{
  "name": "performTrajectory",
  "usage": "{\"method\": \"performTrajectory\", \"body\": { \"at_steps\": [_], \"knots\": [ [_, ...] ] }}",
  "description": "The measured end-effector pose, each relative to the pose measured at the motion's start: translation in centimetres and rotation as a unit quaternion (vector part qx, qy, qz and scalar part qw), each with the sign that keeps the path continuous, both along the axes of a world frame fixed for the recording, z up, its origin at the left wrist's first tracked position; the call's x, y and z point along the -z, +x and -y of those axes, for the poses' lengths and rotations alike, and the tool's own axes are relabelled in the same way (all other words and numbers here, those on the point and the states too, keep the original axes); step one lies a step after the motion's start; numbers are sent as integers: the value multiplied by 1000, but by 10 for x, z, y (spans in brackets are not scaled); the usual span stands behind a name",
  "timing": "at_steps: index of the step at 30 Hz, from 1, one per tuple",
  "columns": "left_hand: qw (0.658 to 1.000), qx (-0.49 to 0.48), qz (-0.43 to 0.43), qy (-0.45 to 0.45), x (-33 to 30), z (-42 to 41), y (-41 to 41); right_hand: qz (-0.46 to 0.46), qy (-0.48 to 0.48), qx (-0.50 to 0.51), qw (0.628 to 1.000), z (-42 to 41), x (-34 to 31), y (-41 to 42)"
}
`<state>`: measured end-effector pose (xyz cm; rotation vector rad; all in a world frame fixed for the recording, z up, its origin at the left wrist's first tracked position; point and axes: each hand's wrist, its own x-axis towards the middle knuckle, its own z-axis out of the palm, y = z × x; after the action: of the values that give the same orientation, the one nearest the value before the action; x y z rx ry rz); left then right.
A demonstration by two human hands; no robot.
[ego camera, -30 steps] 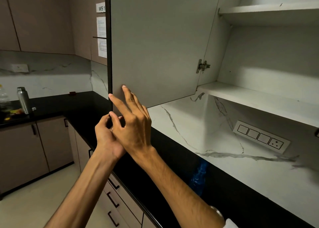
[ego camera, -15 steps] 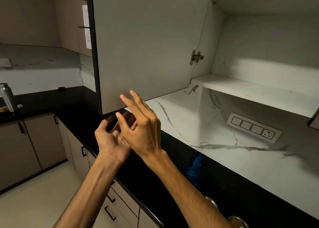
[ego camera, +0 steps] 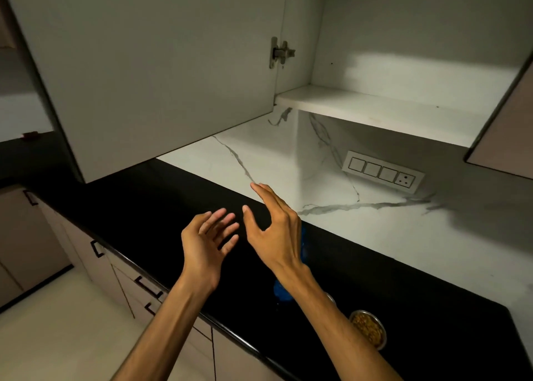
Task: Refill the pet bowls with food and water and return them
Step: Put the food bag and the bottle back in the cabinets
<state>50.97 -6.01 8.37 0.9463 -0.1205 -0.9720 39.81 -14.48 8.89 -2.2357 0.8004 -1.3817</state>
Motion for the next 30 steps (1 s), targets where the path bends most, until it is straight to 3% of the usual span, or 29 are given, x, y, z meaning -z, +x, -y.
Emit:
{"method": "performTrajectory", "body": {
  "at_steps": [11, 18, 24, 30],
  "knots": [
    [989, 90, 61, 103, 88, 57, -36, -18, 102, 129, 986, 52, 78, -68],
    [972, 116, 143, 145, 149, 90, -42, -55, 174, 197, 963, 76, 122, -88],
    [935, 171, 250, 184, 204, 113, -39, -107, 242, 210, 941, 87, 162, -91],
    [870, 218, 377, 230, 246, 133, -37, -149, 305, 197, 920, 96, 187, -83]
  ]
}}
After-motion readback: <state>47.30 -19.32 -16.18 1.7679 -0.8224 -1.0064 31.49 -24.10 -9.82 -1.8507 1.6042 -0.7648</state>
